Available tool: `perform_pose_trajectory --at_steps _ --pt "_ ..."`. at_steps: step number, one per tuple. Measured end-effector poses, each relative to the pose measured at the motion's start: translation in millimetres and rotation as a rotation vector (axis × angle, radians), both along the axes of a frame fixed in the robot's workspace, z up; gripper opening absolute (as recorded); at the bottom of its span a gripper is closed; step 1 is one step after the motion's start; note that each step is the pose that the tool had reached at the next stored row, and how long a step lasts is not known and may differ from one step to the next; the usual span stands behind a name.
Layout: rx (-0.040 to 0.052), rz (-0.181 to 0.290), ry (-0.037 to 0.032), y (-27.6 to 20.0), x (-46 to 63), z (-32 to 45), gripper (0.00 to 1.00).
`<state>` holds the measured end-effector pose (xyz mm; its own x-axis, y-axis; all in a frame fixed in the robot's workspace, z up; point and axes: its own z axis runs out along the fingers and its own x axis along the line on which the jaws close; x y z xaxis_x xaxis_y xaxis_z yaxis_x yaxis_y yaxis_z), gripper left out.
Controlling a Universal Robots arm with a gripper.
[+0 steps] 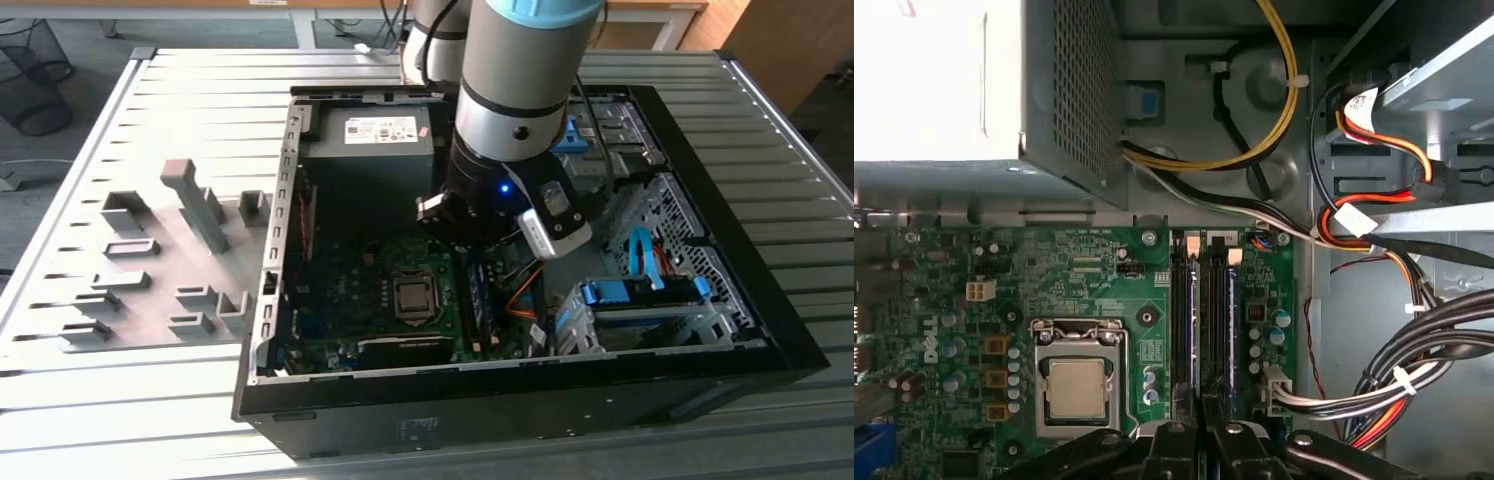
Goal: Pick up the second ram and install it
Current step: 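Insert the second ram into the second slot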
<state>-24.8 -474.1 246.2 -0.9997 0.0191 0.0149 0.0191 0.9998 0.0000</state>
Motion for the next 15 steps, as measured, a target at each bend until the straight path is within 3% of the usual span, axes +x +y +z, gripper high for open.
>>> perform_pose_trajectory --at_steps 9,15 --pt "0.0001 -0.008 0.0 -0.4 -0.3 -11.6 0.14" --pt "0.0 -0.012 0.0 -0.4 -0.6 -12.9 0.14"
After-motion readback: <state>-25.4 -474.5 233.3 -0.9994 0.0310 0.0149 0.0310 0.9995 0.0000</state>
